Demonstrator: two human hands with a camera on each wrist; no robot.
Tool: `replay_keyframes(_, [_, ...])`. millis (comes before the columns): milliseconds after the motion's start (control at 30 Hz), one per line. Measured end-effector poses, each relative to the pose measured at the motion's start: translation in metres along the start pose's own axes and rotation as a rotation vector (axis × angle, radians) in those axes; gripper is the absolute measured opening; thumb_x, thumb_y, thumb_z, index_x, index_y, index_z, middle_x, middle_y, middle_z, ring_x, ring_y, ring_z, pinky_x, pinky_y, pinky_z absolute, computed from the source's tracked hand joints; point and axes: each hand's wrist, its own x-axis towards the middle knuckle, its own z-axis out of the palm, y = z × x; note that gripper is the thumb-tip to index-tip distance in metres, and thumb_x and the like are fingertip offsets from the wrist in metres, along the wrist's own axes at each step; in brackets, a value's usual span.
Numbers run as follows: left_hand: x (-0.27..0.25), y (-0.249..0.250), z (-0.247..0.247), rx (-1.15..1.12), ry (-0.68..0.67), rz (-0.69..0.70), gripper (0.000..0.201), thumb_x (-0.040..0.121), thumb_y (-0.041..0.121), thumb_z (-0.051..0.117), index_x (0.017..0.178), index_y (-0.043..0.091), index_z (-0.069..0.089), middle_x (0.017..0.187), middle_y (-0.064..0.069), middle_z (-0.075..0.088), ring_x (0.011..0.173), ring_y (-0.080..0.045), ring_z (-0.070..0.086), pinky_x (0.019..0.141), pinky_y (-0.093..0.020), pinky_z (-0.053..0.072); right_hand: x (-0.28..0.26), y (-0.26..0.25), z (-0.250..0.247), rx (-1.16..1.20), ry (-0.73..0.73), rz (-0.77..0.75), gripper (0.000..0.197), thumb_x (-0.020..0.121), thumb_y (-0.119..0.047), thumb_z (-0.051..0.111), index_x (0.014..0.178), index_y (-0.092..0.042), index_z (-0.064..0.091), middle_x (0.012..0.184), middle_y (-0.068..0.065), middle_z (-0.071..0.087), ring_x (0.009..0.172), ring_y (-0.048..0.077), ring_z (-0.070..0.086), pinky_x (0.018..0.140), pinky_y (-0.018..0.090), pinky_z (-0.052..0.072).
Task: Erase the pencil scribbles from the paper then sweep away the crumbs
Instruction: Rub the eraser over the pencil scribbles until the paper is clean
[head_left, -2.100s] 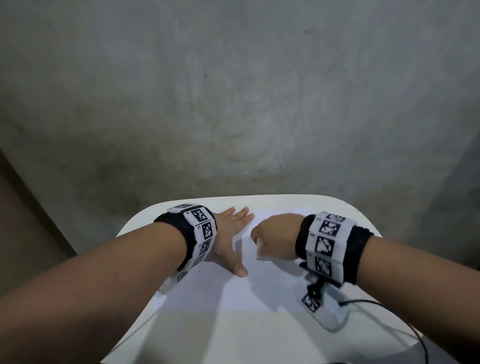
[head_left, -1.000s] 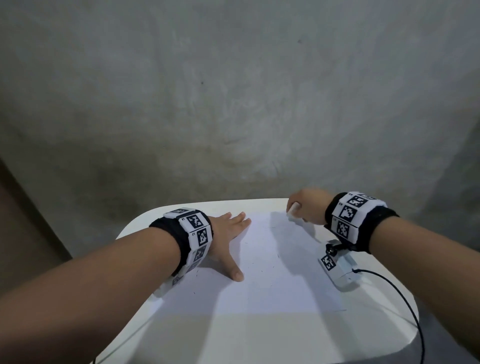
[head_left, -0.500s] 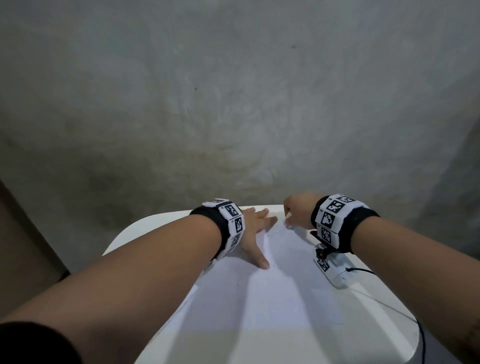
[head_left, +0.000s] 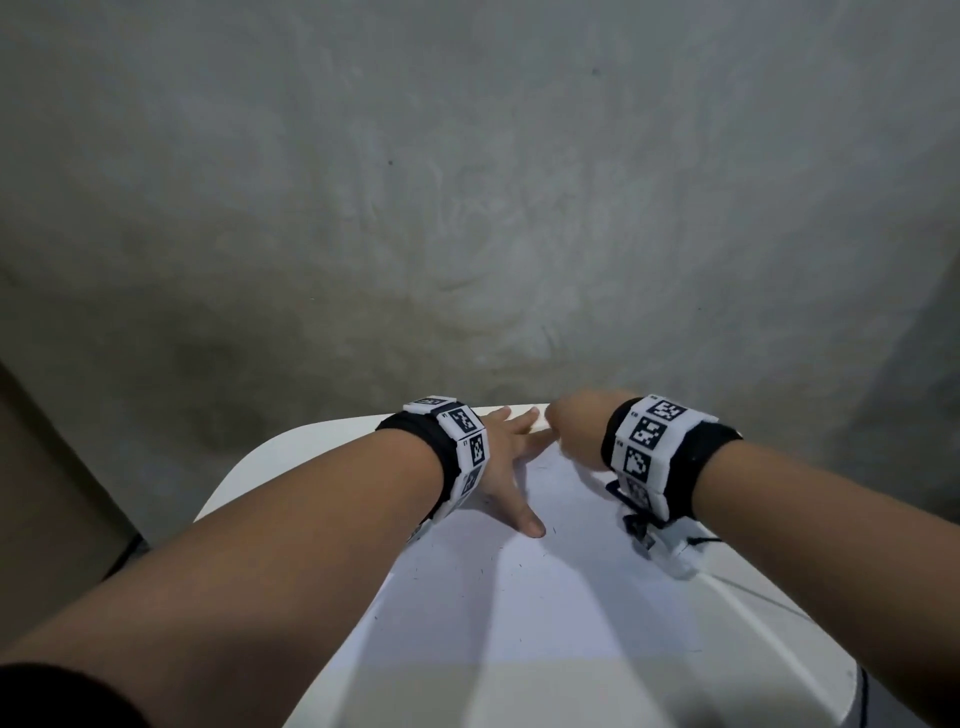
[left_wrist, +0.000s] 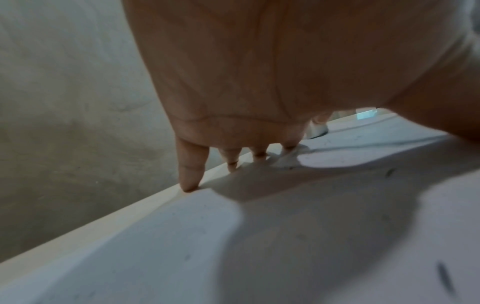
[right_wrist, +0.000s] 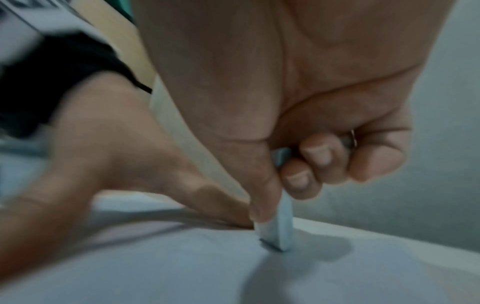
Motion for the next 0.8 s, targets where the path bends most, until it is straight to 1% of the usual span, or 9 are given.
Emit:
replay_keyframes(100, [-0.001, 0.000, -0.002, -0.001, 0.000, 0.002, 0.125, 0.056, 0.084, 0.061, 0.147, 0.046, -0.015, 0.159, 0.014, -0.021, 0.148, -0.023, -0.013, 0.116, -0.060, 0.005, 0.001, -0.001, 0.000, -0.006, -0.036, -0.043, 0.026, 0.093, -0.017, 0.054, 0.117, -0.009, 0.059, 0.114, 0.006, 0.066, 0.104, 0.026, 0.064, 0.072, 0.026, 0.041])
replay_keyframes(200, [-0.002, 0.000, 0.000, -0.002, -0.001, -0.009, 0.125, 0.056, 0.086, 0.060, 0.146, 0.048, -0.018, 0.159, 0.014, -0.021, 0.148, -0.021, -0.014, 0.115, -0.061, 0.003, 0.004, 0.007, -0.002, 0.014, -0.010, 0.042, 0.023, 0.091, -0.020, 0.055, 0.110, -0.012, 0.063, 0.110, 0.005, 0.069, 0.098, 0.026, 0.066, 0.078, 0.030, 0.051])
replay_keyframes(333, [-0.001, 0.001, -0.002, -0.016, -0.005, -0.010, 0.122, 0.057, 0.082, 0.064, 0.149, 0.046, -0.008, 0.160, 0.016, -0.015, 0.148, -0.021, -0.014, 0.117, -0.057, 0.004, 0.001, -0.004, 0.001, 0.039, -0.027, -0.080, 0.027, 0.093, -0.019, 0.053, 0.118, -0.011, 0.060, 0.112, 0.006, 0.067, 0.104, 0.027, 0.064, 0.079, 0.026, 0.045])
replay_keyframes(433, [-0.002, 0.000, -0.002, -0.019, -0.020, -0.010, 0.125, 0.057, 0.085, 0.061, 0.146, 0.046, -0.018, 0.158, 0.014, -0.021, 0.148, -0.020, -0.016, 0.115, -0.060, 0.002, 0.003, 0.009, -0.003, 0.057, 0.004, 0.052, 0.026, 0.090, -0.022, 0.056, 0.113, -0.011, 0.064, 0.107, 0.005, 0.070, 0.098, 0.027, 0.066, 0.083, 0.030, 0.052])
replay_keyframes(467, [-0.001, 0.000, -0.001, -0.023, -0.022, -0.012, 0.127, 0.055, 0.086, 0.061, 0.146, 0.047, -0.018, 0.158, 0.014, -0.021, 0.148, -0.020, -0.016, 0.114, -0.060, 0.002, 0.003, 0.008, -0.002, 0.057, 0.002, 0.049, 0.026, 0.090, -0.021, 0.057, 0.112, -0.011, 0.064, 0.107, 0.005, 0.070, 0.098, 0.026, 0.066, 0.083, 0.031, 0.052])
replay_keyframes(567, [0.000, 0.001, -0.002, -0.021, -0.020, -0.016, 0.126, 0.054, 0.085, 0.063, 0.148, 0.046, -0.011, 0.160, 0.015, -0.016, 0.148, -0.021, -0.015, 0.117, -0.058, 0.005, -0.001, -0.004, 0.002, 0.093, -0.012, -0.062, 0.027, 0.090, -0.019, 0.059, 0.116, -0.012, 0.062, 0.110, 0.006, 0.068, 0.101, 0.027, 0.065, 0.080, 0.029, 0.048])
replay_keyframes(633, [-0.002, 0.003, -0.004, -0.015, -0.038, -0.015, 0.125, 0.058, 0.083, 0.062, 0.149, 0.042, -0.013, 0.159, 0.014, -0.020, 0.148, -0.020, -0.016, 0.117, -0.057, 0.004, 0.001, 0.001, 0.002, 0.104, 0.006, -0.016, 0.028, 0.090, -0.021, 0.058, 0.113, -0.008, 0.064, 0.108, 0.008, 0.070, 0.099, 0.028, 0.065, 0.080, 0.030, 0.050])
replay_keyframes(700, [-0.006, 0.003, -0.004, -0.020, -0.035, -0.016, 0.124, 0.061, 0.082, 0.062, 0.148, 0.042, -0.017, 0.158, 0.014, -0.022, 0.148, -0.019, -0.016, 0.116, -0.057, 0.002, 0.004, 0.012, 0.000, 0.106, 0.013, 0.092, 0.027, 0.088, -0.024, 0.060, 0.108, -0.008, 0.067, 0.104, 0.009, 0.071, 0.096, 0.028, 0.067, 0.074, 0.029, 0.049])
replay_keyframes(800, [-0.013, -0.003, -0.002, -0.011, -0.042, -0.010, 0.124, 0.064, 0.079, 0.063, 0.149, 0.039, -0.017, 0.159, 0.012, -0.021, 0.149, -0.020, -0.012, 0.117, -0.051, 0.002, 0.005, 0.017, -0.003, 0.108, -0.012, 0.103, 0.029, 0.087, -0.026, 0.062, 0.109, -0.008, 0.067, 0.106, 0.008, 0.070, 0.096, 0.027, 0.066, 0.070, 0.026, 0.045])
